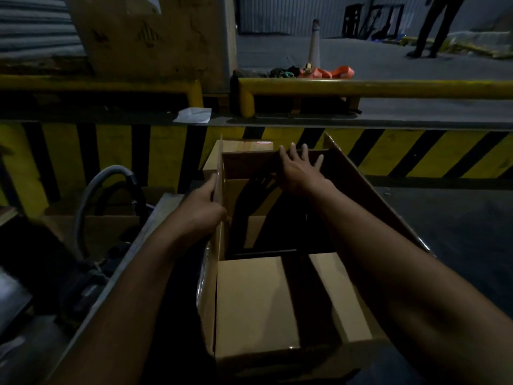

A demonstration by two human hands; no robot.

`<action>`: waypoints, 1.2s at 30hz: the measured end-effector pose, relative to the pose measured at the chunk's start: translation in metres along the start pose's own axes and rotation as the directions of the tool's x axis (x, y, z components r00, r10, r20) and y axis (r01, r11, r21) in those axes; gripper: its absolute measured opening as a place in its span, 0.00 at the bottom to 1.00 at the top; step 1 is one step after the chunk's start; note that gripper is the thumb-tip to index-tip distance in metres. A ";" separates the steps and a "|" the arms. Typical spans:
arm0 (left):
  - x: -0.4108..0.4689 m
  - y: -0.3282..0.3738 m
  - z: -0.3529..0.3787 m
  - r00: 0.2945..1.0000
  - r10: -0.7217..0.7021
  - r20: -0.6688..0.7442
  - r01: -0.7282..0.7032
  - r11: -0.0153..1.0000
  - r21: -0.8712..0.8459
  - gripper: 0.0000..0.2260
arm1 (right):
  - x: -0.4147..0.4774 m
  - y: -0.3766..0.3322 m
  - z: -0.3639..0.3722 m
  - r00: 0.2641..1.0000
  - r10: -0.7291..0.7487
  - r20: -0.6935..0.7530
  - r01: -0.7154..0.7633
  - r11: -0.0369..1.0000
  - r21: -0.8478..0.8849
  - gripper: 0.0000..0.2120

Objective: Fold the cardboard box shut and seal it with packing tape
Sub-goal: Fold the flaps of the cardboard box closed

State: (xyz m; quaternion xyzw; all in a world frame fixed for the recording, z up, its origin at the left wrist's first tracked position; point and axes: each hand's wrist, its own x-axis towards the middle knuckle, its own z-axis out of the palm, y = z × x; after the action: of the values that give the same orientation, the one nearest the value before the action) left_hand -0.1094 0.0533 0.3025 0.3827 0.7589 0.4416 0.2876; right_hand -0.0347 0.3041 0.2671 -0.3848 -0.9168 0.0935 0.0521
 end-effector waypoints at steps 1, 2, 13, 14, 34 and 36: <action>0.001 -0.001 -0.002 1.000 -0.007 0.006 0.008 1.000 -0.017 0.37 | 0.006 0.003 0.007 1.000 -0.012 0.006 0.012 0.999 -0.052 0.41; 0.002 -0.003 -0.005 1.000 -0.018 0.009 0.019 0.999 -0.038 0.37 | 0.008 0.004 0.012 0.999 -0.028 -0.021 0.027 0.997 -0.079 0.40; 0.011 -0.015 -0.003 1.000 -0.016 -0.008 0.015 0.995 -0.095 0.39 | 0.009 0.006 0.078 0.953 -0.003 0.303 -0.005 1.000 0.026 0.25; 0.011 -0.015 -0.003 1.000 -0.013 0.006 0.013 0.995 -0.097 0.39 | 0.009 0.006 0.084 0.937 0.010 0.349 -0.020 1.000 0.024 0.29; -0.003 -0.001 0.015 0.999 0.027 -0.041 -0.031 0.996 -0.087 0.34 | -0.117 0.023 -0.061 0.927 0.374 0.031 -0.362 0.912 -0.193 0.39; -0.004 0.000 0.018 0.998 0.020 -0.064 -0.026 0.995 -0.101 0.33 | -0.134 0.029 -0.069 0.881 0.431 0.196 -0.446 0.895 0.033 0.33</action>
State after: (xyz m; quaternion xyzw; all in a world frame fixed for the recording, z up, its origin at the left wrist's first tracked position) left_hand -0.0936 0.0575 0.2946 0.3623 0.7396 0.4947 0.2775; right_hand 0.0908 0.2377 0.3254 -0.5696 -0.8024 0.1733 -0.0402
